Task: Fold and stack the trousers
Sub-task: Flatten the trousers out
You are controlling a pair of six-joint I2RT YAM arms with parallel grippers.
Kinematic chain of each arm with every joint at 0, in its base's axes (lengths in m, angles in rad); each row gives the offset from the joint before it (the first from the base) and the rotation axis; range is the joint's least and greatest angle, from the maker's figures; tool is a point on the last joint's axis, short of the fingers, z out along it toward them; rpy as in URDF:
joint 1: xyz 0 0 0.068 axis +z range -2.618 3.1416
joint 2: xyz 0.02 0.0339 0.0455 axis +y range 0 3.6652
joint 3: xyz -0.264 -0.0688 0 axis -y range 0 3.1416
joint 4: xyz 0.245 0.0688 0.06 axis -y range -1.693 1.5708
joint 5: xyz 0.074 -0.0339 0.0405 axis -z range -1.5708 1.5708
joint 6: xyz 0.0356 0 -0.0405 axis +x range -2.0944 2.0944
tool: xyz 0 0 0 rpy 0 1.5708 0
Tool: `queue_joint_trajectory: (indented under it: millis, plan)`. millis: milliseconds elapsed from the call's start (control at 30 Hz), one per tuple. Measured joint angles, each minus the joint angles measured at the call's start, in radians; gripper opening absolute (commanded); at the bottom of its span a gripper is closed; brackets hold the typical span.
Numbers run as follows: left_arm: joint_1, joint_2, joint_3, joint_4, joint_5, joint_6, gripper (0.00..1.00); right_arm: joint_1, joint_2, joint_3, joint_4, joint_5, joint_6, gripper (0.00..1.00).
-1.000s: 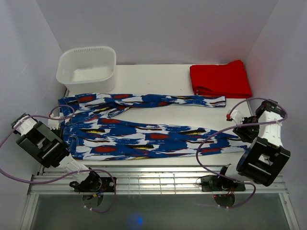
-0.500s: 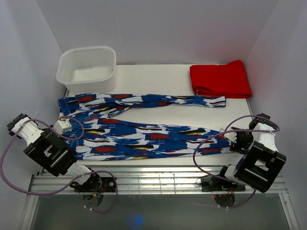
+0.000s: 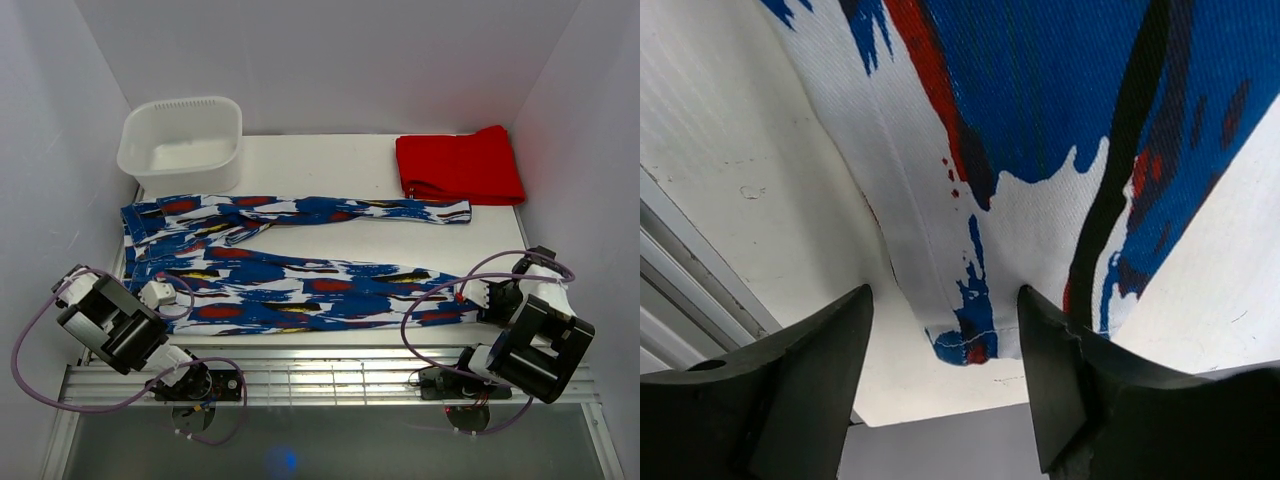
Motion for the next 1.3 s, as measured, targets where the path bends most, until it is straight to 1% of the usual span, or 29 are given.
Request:
queue_joint_trajectory:
  millis: [33, 100, 133, 167, 200, 233, 267, 300, 367, 433, 533, 567, 600, 667, 733, 800, 867, 933, 1033, 1100, 1200, 1233, 1267, 1300]
  plan:
    - [0.000, -0.011, -0.012, 0.021, -0.001, 0.001, 0.52, 0.000, -0.001, -0.002, 0.002, 0.005, 0.000, 0.54]
    - [0.000, -0.022, -0.027, 0.053, -0.006, 0.005, 0.38, 0.000, -0.005, -0.009, 0.011, 0.016, 0.000, 0.43]
    - [-0.001, -0.024, -0.033, 0.075, -0.007, 0.006, 0.32, 0.000, -0.010, -0.017, 0.022, 0.027, 0.000, 0.32]
    - [-0.001, -0.024, -0.039, 0.097, -0.007, 0.011, 0.21, 0.000, -0.017, -0.024, 0.032, 0.033, -0.005, 0.25]
    - [-0.001, -0.023, -0.043, 0.115, -0.006, 0.012, 0.17, 0.000, -0.022, -0.031, 0.044, 0.035, -0.002, 0.19]
    - [-0.002, -0.023, -0.041, 0.124, -0.003, 0.012, 0.13, 0.000, -0.027, -0.037, 0.053, 0.038, -0.004, 0.08]
    - [-0.001, -0.021, -0.039, 0.124, -0.002, 0.011, 0.07, 0.000, -0.029, -0.040, 0.056, 0.039, -0.005, 0.08]
    - [-0.001, -0.019, -0.035, 0.121, -0.002, 0.010, 0.04, 0.000, -0.029, -0.040, 0.060, 0.038, -0.003, 0.08]
    - [-0.001, -0.003, -0.014, 0.097, 0.005, 0.009, 0.00, 0.000, -0.022, -0.029, 0.059, 0.029, -0.006, 0.08]
    - [-0.001, 0.031, 0.029, 0.059, 0.021, 0.007, 0.00, -0.001, -0.010, -0.011, 0.050, 0.013, -0.007, 0.08]
    - [-0.002, 0.113, 0.188, -0.056, 0.095, 0.005, 0.00, -0.008, 0.036, 0.076, -0.005, -0.045, -0.003, 0.08]
    - [-0.003, 0.151, 0.286, -0.114, 0.151, -0.010, 0.00, -0.010, 0.053, 0.126, -0.041, -0.074, 0.003, 0.08]
    - [-0.005, 0.177, 0.353, -0.152, 0.196, -0.028, 0.00, -0.010, 0.071, 0.184, -0.070, -0.109, 0.010, 0.08]
    - [-0.014, 0.234, 0.515, -0.225, 0.317, -0.089, 0.00, -0.005, 0.098, 0.300, -0.117, -0.195, 0.041, 0.08]
    - [-0.030, 0.288, 0.665, -0.289, 0.431, -0.190, 0.00, 0.016, 0.149, 0.455, -0.165, -0.272, 0.088, 0.08]
    - [-0.055, 0.335, 0.792, -0.318, 0.541, -0.310, 0.00, 0.048, 0.200, 0.578, -0.176, -0.317, 0.138, 0.08]
    - [-0.072, 0.365, 0.874, -0.312, 0.612, -0.423, 0.00, 0.080, 0.277, 0.732, -0.197, -0.356, 0.201, 0.08]
    - [-0.082, 0.375, 0.912, -0.281, 0.671, -0.530, 0.00, 0.106, 0.336, 0.850, -0.198, -0.384, 0.250, 0.08]
    - [-0.085, 0.370, 0.918, -0.230, 0.719, -0.643, 0.00, 0.118, 0.357, 0.944, -0.190, -0.417, 0.309, 0.08]
    - [-0.085, 0.360, 0.904, -0.188, 0.739, -0.680, 0.00, 0.118, 0.338, 0.956, -0.184, -0.431, 0.319, 0.08]
    - [-0.083, 0.316, 0.838, -0.124, 0.742, -0.668, 0.00, 0.116, 0.272, 0.874, -0.139, -0.417, 0.300, 0.08]
    - [-0.080, 0.299, 0.811, -0.111, 0.735, -0.655, 0.00, 0.105, 0.205, 0.773, -0.126, -0.384, 0.271, 0.08]
    - [-0.077, 0.277, 0.772, -0.103, 0.724, -0.610, 0.00, 0.094, 0.154, 0.674, -0.053, -0.374, 0.241, 0.08]
    - [-0.076, 0.258, 0.739, -0.106, 0.707, -0.572, 0.00, 0.085, 0.111, 0.585, -0.024, -0.348, 0.209, 0.08]
